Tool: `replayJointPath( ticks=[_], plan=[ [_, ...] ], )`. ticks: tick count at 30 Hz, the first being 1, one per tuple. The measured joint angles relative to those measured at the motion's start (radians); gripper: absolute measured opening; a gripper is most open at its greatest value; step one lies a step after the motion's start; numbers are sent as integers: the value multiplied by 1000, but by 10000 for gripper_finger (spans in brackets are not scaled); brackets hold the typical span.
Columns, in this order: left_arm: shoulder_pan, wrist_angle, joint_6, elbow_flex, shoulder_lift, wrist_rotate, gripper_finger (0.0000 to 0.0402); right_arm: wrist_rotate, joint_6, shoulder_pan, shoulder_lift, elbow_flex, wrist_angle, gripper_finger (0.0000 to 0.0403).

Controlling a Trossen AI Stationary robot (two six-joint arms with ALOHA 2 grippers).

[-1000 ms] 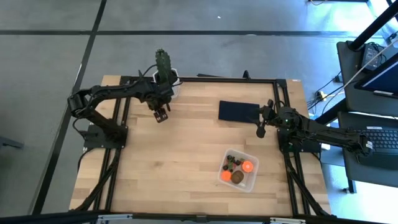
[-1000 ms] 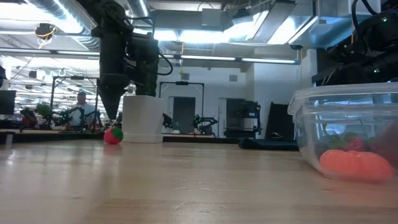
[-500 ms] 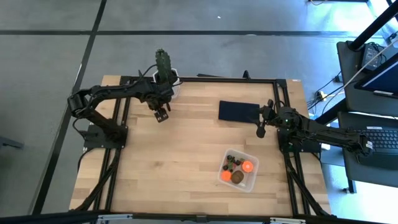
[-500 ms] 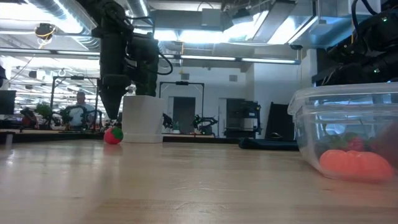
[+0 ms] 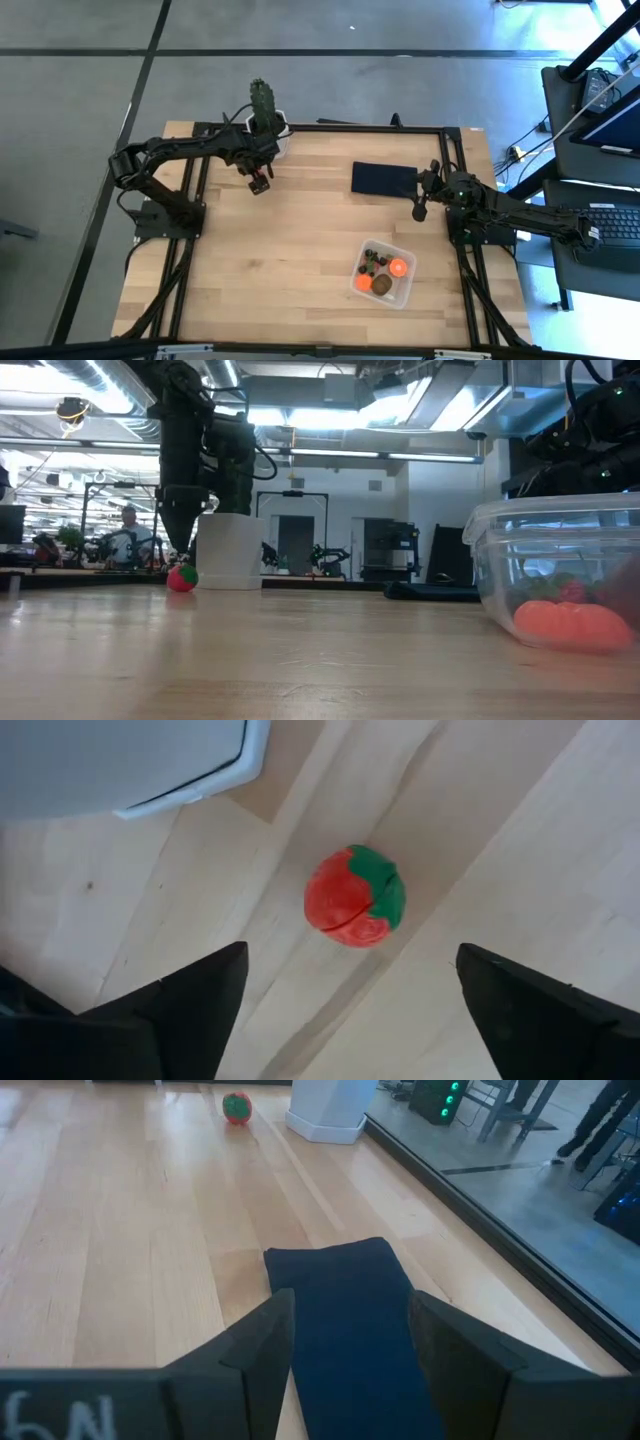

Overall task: Pick and placing Produce into tupperware
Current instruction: Put the strawberry into the transparent bin

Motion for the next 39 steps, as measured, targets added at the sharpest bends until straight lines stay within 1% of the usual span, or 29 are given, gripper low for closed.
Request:
replayJointPath(
  ticks=[19,24,29,31,35,39],
  plan=[
    [-2,5,-20,0,0,0,344,0,0,0,0,0,0,198],
    [-2,50,-25,0,1,5,344,0,0,0,0,0,0,198],
    [-2,55,-52,0,1,6,344,0,0,0,0,0,0,198],
    [-2,68,-63,-12,1,6,344,0,0,0,0,0,0,198],
    [-2,98,-78,-74,1,7,344,0,0,0,0,0,0,198],
    [-2,174,-80,-122,1,7,343,0,0,0,0,0,0,198]
  ],
)
